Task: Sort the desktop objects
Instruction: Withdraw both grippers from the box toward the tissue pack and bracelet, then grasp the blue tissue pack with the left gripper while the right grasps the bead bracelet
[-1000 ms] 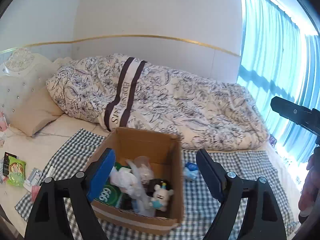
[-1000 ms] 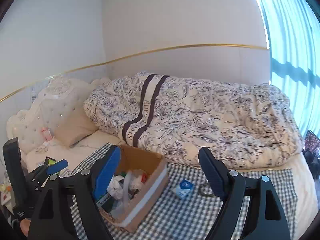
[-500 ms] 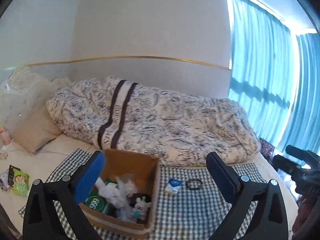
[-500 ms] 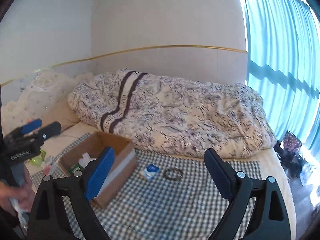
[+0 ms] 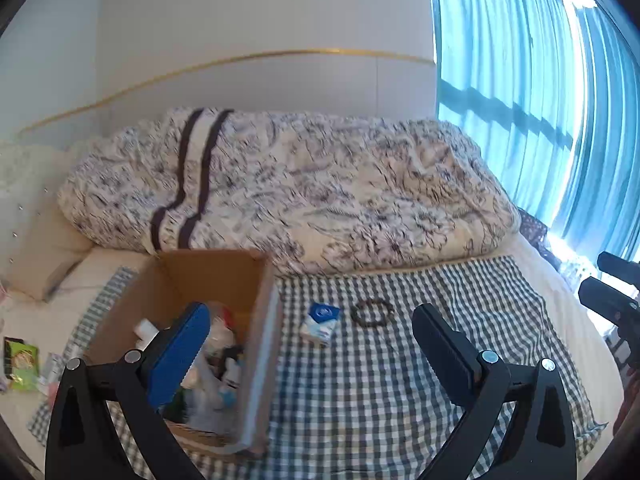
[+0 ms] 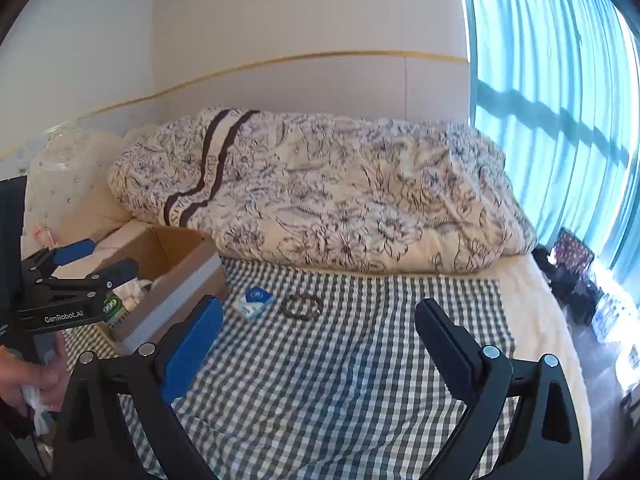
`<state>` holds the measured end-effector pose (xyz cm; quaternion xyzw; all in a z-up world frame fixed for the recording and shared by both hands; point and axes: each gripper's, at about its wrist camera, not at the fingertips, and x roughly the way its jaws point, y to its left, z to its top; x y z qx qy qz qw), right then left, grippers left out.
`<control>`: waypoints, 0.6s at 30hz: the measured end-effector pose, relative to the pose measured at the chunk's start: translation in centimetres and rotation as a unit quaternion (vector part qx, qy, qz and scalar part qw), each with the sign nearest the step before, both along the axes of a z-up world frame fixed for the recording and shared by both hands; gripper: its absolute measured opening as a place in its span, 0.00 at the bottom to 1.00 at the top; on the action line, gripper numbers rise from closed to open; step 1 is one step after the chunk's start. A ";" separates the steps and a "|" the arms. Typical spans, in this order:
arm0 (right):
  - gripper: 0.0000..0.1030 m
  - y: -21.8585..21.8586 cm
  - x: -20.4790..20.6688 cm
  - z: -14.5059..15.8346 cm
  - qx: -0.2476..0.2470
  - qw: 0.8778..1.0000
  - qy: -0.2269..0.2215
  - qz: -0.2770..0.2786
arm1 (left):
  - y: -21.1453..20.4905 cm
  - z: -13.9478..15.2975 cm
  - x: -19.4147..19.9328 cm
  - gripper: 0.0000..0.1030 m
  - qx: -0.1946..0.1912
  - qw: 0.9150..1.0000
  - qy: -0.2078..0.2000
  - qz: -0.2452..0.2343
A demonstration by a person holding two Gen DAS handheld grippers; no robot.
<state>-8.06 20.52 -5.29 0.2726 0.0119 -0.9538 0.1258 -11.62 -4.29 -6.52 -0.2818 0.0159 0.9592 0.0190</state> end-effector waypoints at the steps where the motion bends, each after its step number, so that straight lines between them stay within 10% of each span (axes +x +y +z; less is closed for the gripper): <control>1: 0.94 0.1 -0.4 -0.5 0.000 1.000 -0.004 0.002 | 0.2 -0.6 -0.5 1.00 0.002 1.000 -0.004 -0.001; 18: 0.94 -1.2 -7.4 -11.0 0.032 0.995 -0.090 0.041 | 3.9 -10.3 -6.9 1.00 0.007 0.997 -0.050 -0.055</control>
